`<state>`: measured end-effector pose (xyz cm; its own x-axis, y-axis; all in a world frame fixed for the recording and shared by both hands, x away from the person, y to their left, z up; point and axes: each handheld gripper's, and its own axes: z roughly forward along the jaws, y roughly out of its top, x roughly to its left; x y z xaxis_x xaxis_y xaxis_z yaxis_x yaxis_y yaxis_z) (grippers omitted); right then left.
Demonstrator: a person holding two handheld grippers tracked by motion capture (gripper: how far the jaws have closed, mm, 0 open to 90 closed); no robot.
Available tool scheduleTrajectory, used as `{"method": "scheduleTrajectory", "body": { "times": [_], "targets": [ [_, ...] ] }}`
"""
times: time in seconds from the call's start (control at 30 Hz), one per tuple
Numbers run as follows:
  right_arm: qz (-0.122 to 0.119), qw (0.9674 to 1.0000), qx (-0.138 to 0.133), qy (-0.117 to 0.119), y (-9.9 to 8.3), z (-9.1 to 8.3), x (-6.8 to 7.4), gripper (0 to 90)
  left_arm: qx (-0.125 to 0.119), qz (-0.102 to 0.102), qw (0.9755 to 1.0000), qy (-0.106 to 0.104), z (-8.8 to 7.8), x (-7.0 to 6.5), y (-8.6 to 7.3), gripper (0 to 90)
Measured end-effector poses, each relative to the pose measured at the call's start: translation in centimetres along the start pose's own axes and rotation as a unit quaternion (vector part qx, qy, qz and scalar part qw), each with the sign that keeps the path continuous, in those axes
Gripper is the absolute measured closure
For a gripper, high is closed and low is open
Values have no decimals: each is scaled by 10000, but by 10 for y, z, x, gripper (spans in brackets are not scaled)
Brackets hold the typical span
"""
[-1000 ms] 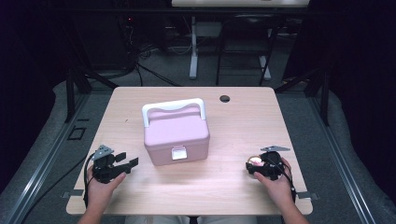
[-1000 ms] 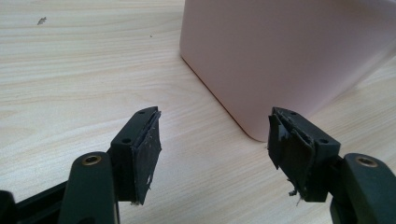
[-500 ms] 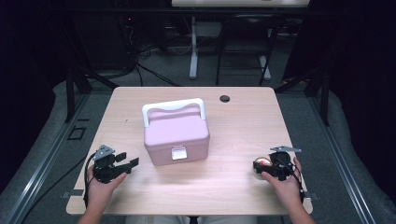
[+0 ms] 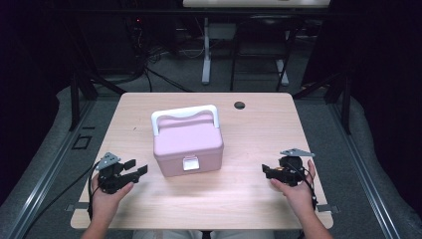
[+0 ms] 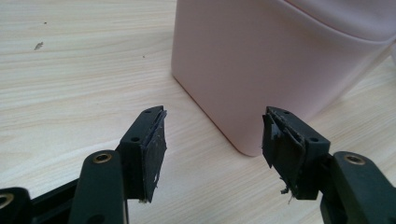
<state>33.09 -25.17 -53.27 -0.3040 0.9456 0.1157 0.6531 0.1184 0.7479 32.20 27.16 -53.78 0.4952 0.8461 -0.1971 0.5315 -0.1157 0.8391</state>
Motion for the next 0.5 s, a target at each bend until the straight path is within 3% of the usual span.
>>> {"method": "scheduleTrajectory", "body": {
  "times": [0.13,0.2,0.27,0.3,0.33,0.5],
  "targets": [
    [-190,9996,-188,87,5,7,12,371,23,28,10000,-42,1,-3,2,458],
    [-246,9987,-371,254,11,11,20,426,25,-22,10000,41,2,-4,4,478],
    [-315,9976,-305,532,15,15,26,502,-18,-90,9999,53,3,-5,8,518],
    [-315,9976,-305,532,15,15,26,502,-18,-90,9999,53,3,-5,8,526],
    [-368,9960,-318,755,18,20,33,546,-59,-137,9999,31,4,-6,11,537],
    [-603,9940,-197,889,27,29,52,573,-70,-300,9995,-49,7,-7,18,570]
  ]
}}
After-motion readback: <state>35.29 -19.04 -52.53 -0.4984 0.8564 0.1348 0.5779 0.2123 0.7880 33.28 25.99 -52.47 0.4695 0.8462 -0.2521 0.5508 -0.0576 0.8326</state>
